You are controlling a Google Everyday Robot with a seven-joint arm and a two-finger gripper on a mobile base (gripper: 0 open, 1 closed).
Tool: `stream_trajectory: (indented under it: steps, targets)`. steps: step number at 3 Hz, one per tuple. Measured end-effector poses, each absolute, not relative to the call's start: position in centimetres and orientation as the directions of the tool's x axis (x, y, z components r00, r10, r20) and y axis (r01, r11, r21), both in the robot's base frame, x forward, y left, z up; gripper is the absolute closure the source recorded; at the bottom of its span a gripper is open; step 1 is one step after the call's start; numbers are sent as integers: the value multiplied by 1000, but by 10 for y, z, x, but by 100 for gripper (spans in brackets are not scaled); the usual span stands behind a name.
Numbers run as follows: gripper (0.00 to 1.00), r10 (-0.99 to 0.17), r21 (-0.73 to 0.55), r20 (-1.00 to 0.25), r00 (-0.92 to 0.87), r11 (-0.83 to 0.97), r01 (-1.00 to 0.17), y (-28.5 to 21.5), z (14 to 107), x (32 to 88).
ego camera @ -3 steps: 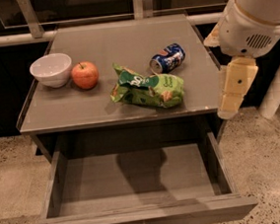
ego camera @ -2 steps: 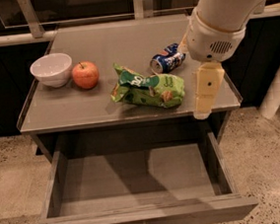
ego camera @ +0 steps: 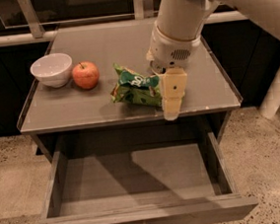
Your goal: Place green rice chip bag into top drawer
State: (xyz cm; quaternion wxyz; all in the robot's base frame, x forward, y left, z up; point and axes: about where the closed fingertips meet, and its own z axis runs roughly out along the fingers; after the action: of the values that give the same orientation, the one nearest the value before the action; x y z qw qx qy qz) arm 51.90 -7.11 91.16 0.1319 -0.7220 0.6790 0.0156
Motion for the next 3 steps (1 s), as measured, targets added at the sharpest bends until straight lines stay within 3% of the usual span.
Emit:
stream_trajectory:
  steps: [3]
  targets:
    - [0,-964,-84,-257,67,-46,-995,-68,856,542]
